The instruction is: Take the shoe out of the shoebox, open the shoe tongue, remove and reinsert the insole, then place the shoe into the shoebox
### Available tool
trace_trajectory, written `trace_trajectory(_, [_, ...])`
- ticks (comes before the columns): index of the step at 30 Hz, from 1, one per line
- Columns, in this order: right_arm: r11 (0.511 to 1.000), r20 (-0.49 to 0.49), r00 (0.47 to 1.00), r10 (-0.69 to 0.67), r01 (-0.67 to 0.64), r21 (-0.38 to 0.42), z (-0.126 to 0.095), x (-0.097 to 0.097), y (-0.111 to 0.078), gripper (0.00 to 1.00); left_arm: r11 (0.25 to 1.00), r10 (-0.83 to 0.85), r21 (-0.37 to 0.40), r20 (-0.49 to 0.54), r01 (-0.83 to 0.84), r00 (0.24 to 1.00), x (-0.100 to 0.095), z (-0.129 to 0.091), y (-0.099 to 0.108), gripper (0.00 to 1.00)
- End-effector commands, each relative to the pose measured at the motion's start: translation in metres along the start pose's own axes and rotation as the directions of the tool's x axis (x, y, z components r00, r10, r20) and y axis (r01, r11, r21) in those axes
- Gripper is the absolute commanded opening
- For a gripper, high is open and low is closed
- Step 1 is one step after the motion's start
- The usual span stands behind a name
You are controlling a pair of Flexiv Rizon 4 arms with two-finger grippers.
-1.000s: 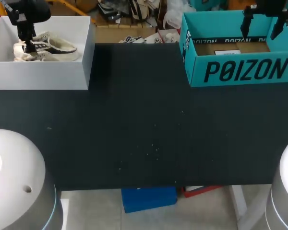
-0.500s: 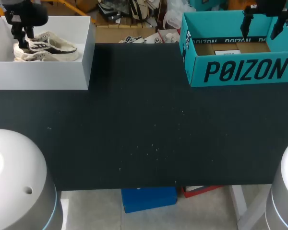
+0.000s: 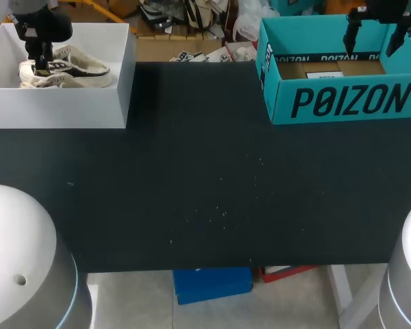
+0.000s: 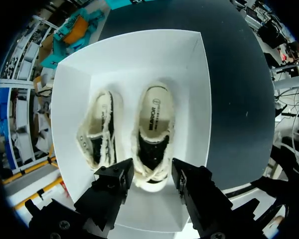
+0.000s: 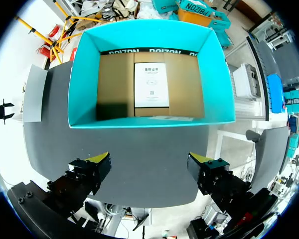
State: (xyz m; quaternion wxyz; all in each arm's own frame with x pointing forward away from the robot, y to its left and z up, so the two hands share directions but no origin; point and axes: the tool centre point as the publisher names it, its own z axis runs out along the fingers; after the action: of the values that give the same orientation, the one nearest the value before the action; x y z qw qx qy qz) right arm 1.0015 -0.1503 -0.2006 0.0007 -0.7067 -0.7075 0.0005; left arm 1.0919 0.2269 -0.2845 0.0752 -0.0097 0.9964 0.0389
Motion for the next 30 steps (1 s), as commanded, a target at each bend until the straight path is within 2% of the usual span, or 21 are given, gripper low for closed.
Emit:
trace_trajectory(1, [1.0,0.0,1.0,0.0,0.0,0.0,0.0,0.0,0.0,1.0,1.0,0.005,-0.001,-0.021,-0.005,1.0,-0.021,0.021,-0.003,0.48])
trace_trajectory(8, [1.0,0.0,1.0,0.0,0.0,0.0,0.0,0.0,0.0,1.0,1.0,0.01,-0.014,-0.023,-0.01,1.0,-0.037,0.047,-0.006,0.47])
trace_trajectory(17, [1.0,0.0,1.0,0.0,0.0,0.0,0.0,0.0,0.0,1.0,1.0,0.01,-0.02,-0.032,-0.011,0.999,-0.047,0.087,-0.011,0.47])
trace_trajectory(23, [1.0,0.0,1.0,0.0,0.0,0.0,0.0,0.0,0.0,1.0,1.0,-0.001,-0.006,-0.051,0.0,0.999,-0.044,0.112,-0.019,0.45])
trace_trajectory(30, [1.0,0.0,1.0,0.0,0.0,0.0,0.0,0.0,0.0,1.0,1.0,-0.005,-0.006,-0.072,0.005,0.997,-0.036,0.132,-0.025,0.4])
